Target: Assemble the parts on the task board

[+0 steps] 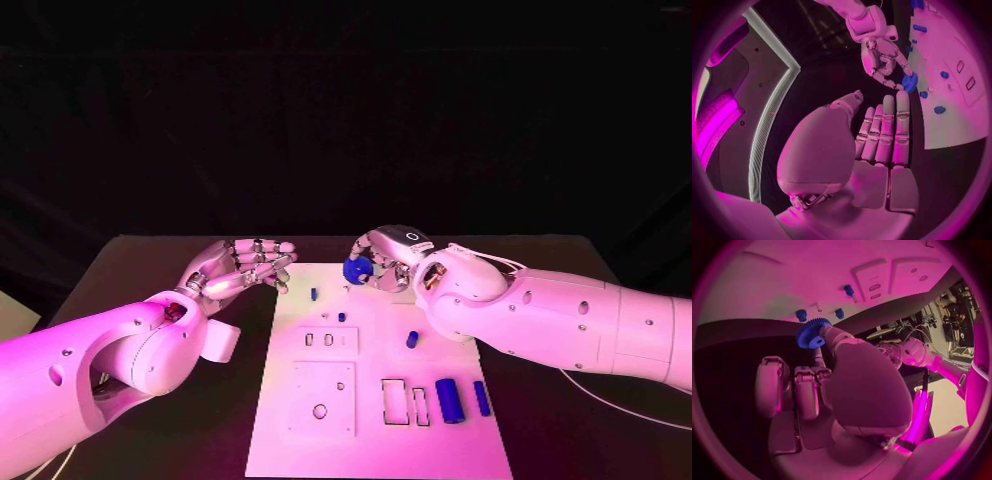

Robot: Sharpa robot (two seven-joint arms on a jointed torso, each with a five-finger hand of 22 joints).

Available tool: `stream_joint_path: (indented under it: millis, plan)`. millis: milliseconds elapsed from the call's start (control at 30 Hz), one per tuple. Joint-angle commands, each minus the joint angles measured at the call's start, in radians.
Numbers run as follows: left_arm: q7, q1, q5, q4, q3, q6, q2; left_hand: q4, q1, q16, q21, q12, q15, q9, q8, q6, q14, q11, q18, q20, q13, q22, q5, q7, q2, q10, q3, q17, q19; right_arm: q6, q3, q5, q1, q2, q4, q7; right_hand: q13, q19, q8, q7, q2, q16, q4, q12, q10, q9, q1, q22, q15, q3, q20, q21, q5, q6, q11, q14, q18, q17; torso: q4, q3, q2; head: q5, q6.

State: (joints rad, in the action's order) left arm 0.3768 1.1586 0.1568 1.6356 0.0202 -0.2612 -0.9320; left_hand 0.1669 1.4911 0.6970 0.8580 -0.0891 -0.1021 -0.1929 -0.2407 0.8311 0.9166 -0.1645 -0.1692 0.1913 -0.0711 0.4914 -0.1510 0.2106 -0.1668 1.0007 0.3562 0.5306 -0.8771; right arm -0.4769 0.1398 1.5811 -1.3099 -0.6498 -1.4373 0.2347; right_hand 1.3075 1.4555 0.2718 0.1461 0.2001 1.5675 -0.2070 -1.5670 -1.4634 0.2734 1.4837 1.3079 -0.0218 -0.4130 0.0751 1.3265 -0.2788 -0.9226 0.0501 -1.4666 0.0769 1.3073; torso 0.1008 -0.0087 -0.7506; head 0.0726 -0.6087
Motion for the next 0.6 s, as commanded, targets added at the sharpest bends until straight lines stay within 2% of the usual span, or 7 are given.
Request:
stream_joint_path:
  millis: [33, 267, 333, 600]
  plan:
    - [0.004, 0.001, -0.001, 0.001, 0.001, 0.022, 0.005, 0.0, 0.005, 0.006, 0.006, -0.005, 0.002, -0.001, -0.004, 0.0, -0.008, -0.001, -0.014, 0.0, 0.0, 0.002, 0.002, 0.009, -0.002, -0.002, 0.008, -0.001, 0.008, -0.003, 0.004, 0.058, 0.009, 0.027, 0.024, 0.022, 0.263, 0.002, 0.017, -0.025, 0.002, 0.003, 0.0, -0.004, -0.107, 0.084, -0.011, 0.019, -0.01, -0.007, -0.003, 0.003, 0.003, -0.083, -0.007, -0.104, -0.016, 0.263, -0.0001, 0.0, -0.002, -0.001, 0.002]
    - [0.003, 0.001, -0.001, -0.002, 0.001, 0.024, 0.011, 0.0, 0.005, 0.006, 0.006, -0.005, 0.002, -0.001, -0.004, 0.0, -0.008, -0.001, -0.014, 0.0, 0.0, 0.002, 0.002, 0.009, -0.002, -0.002, 0.008, -0.001, 0.008, 0.015, 0.008, 0.057, 0.036, 0.072, 0.066, 0.018, 0.263, 0.002, 0.015, -0.024, 0.004, 0.003, 0.0, -0.004, -0.107, 0.083, -0.017, 0.019, -0.009, -0.01, -0.003, 0.003, 0.003, -0.081, -0.007, -0.104, -0.016, 0.263, 0.0007, -0.0006, -0.002, -0.001, -0.002]
    - [0.003, 0.001, -0.001, -0.002, 0.001, 0.024, 0.012, 0.0, 0.005, 0.006, 0.006, -0.005, 0.002, -0.001, -0.004, 0.0, -0.008, -0.001, -0.014, 0.0, 0.0, 0.002, 0.002, 0.009, -0.002, -0.002, 0.008, -0.001, 0.008, 0.023, 0.008, 0.055, 0.043, 0.079, 0.075, 0.017, 0.263, 0.002, 0.015, -0.024, 0.004, 0.003, 0.0, -0.004, -0.107, 0.083, -0.017, 0.019, -0.009, -0.01, -0.003, 0.003, 0.003, -0.081, -0.007, -0.104, -0.016, 0.263, 0.0006, 0.0006, -0.002, -0.001, -0.005]
    - [0.002, 0.001, -0.001, -0.005, 0.001, 0.023, 0.011, 0.001, 0.004, 0.006, 0.007, -0.005, 0.002, -0.001, -0.004, 0.0, -0.008, -0.001, -0.013, 0.0, 0.0, 0.003, 0.002, 0.009, -0.003, -0.002, 0.009, -0.002, 0.009, 0.042, 0.01, 0.049, 0.057, 0.093, 0.096, 0.012, 0.263, 0.001, 0.012, -0.023, 0.007, 0.003, -0.001, -0.004, -0.107, 0.083, -0.026, 0.017, -0.009, -0.014, -0.002, 0.001, 0.003, -0.079, -0.007, -0.104, -0.015, 0.263, -0.0013, 0.0014, -0.001, -0.005, -0.009]
